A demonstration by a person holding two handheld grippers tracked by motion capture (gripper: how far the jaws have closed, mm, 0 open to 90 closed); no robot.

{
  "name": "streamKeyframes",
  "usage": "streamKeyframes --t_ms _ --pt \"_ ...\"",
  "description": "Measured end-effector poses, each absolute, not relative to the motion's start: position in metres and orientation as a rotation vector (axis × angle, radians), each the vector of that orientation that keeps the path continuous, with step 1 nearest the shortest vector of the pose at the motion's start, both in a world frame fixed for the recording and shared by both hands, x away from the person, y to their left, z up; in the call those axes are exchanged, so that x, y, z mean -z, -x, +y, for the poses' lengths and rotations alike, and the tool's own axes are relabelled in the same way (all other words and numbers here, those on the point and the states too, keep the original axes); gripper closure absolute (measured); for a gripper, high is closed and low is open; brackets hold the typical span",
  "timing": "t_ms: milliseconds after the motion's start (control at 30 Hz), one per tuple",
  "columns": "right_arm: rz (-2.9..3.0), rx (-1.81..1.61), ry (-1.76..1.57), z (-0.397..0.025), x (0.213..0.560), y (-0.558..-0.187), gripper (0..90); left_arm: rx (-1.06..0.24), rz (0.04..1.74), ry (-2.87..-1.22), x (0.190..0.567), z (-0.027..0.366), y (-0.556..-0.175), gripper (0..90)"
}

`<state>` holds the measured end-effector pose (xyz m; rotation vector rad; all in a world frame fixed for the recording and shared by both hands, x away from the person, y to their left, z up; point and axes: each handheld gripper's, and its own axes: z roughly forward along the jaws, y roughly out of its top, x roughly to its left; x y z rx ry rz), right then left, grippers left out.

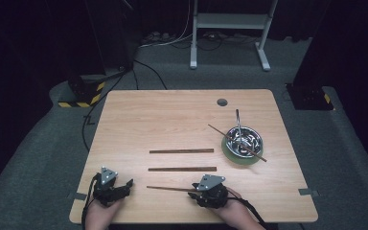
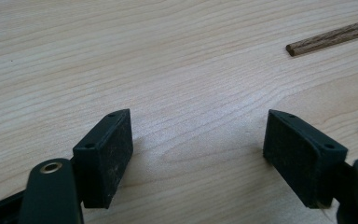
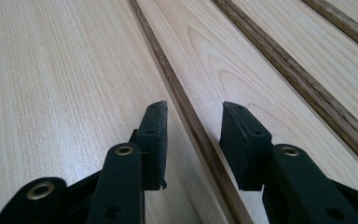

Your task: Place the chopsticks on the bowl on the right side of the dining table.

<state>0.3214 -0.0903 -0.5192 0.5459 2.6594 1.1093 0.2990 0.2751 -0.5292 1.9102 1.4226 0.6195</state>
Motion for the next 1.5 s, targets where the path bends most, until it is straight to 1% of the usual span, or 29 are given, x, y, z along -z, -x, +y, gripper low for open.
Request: streamKeyframes --t_ms 200,233,267,333,367,433,667,800,967,1167,1500 --pt "2.682 -1.105 -0.545 -0.086 0.519 -0.327 65.6 -0.619 1.422 -1.91 0.529 0.275 -0.299 23.9" --pt "2.692 -1.114 -0.541 -0.086 0.52 -0.327 68.7 -0.619 1.422 -1.91 0.529 0.275 -0.299 23.8" --pt "2.692 -1.114 -0.541 -0.086 0.52 -0.327 68.7 -0.619 1.422 -1.91 0.529 0.275 -0.299 23.8" --pt "2.71 -1.117 -0.512 -0.085 0.519 -0.325 72.9 -0.619 1.422 -1.91 0.529 0.275 -0.299 23.8" --pt "2.71 -1.117 -0.512 -0.085 0.519 -0.325 72.9 -0.619 1.422 -1.91 0.529 0.275 -0.299 23.8" --pt "2.725 -1.116 -0.483 -0.085 0.519 -0.32 75.8 -0.62 1.419 -1.911 0.529 0.275 -0.299 23.8" --pt "2.744 -1.115 -0.486 -0.083 0.518 -0.319 77.3 -0.62 1.42 -1.91 0.529 0.275 -0.299 23.8" --pt "2.766 -1.101 -0.487 -0.082 0.516 -0.323 82.8 -0.619 1.422 -1.91 0.529 0.275 -0.299 23.8" --pt "2.769 -1.072 -0.448 -0.079 0.515 -0.324 82.8 -0.618 1.415 -1.911 0.529 0.275 -0.299 23.7" --pt "2.78 -1.048 -0.402 -0.077 0.514 -0.323 78.4 -0.621 1.413 -1.919 0.529 0.275 -0.299 23.7" --pt "2.793 -1.014 -0.393 -0.071 0.512 -0.326 78.1 -0.62 1.41 -1.921 0.529 0.275 -0.299 23.6"
